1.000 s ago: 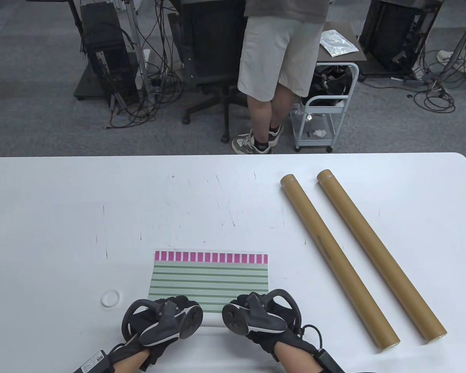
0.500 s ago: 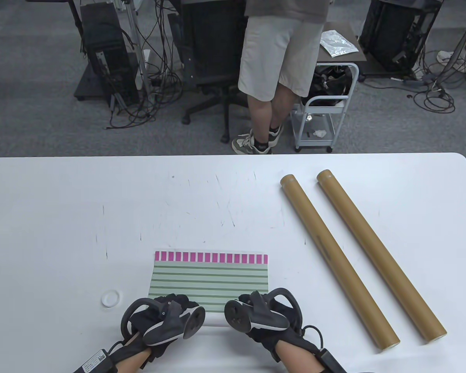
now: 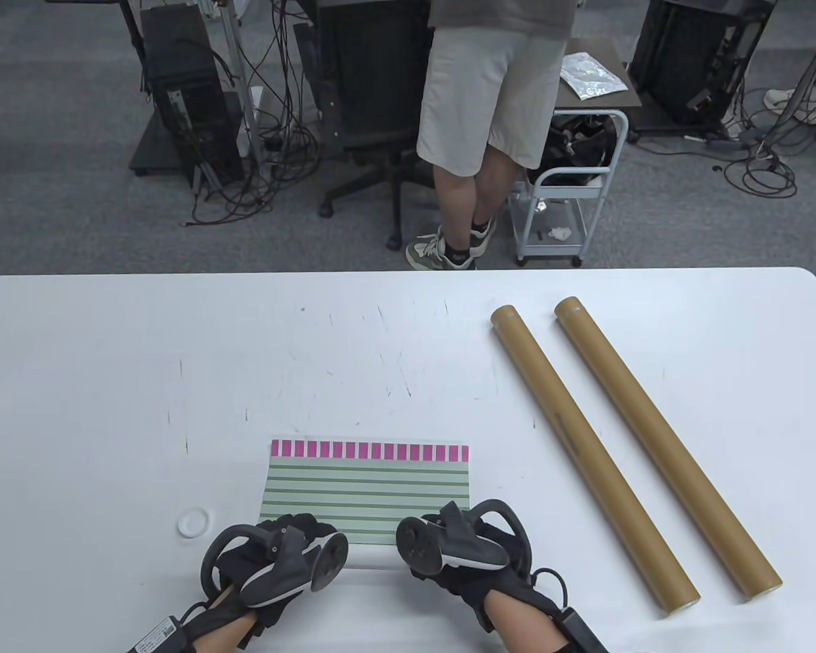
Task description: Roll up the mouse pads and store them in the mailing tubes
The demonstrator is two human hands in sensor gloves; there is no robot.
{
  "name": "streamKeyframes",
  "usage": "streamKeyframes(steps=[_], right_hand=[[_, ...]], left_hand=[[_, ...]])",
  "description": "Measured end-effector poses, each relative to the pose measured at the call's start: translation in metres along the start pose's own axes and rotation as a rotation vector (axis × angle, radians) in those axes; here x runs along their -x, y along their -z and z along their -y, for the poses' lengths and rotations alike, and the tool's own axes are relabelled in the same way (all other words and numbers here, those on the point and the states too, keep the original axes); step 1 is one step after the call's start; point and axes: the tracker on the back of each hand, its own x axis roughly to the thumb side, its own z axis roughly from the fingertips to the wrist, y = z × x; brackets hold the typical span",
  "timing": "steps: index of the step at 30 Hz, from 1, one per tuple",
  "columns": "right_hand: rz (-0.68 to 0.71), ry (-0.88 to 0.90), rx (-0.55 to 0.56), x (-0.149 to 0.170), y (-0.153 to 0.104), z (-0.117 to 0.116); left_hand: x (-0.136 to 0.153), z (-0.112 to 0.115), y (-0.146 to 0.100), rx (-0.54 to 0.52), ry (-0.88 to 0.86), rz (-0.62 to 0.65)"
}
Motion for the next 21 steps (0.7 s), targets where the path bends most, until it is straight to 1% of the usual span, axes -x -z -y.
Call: streamKeyframes(steps=[5, 8, 10, 12, 14, 15, 19, 20, 21], right_hand=[[0.035, 0.020, -0.093, -0.001, -0.003, 0.001], [0.028, 0.017, -0.092, 0.000, -0.003, 0.000], [0.022, 0.000, -0.065, -0.002, -0.007, -0.002], [0.029, -0.133, -0.019, -0.007, -0.010, -0.001], [0.028, -0.184, -0.013, -0.010, -0.010, 0.000], [0.027, -0.190, -0.015, -0.011, -0.009, 0.000], [0.022, -0.115, -0.006, -0.009, -0.007, -0.001], [0.018, -0.106, -0.006, -0.009, -0.004, -0.001], [0.013, -0.094, -0.019, -0.009, -0.003, -0.002]], left_hand=[[-0.006, -0.002, -0.005, 0.032, -0.019, 0.045], [-0.008, -0.001, -0.004, 0.017, 0.020, 0.048], [-0.008, 0.003, -0.002, 0.010, 0.030, 0.045], [-0.004, 0.005, 0.003, 0.028, -0.006, 0.033], [-0.002, 0.007, 0.006, 0.051, -0.056, 0.016], [-0.001, 0.007, 0.006, 0.053, -0.054, 0.015], [-0.005, 0.007, 0.004, 0.037, -0.012, 0.013], [-0.008, 0.007, 0.002, 0.021, 0.026, 0.001], [-0.013, 0.004, -0.001, -0.027, 0.093, 0.008]])
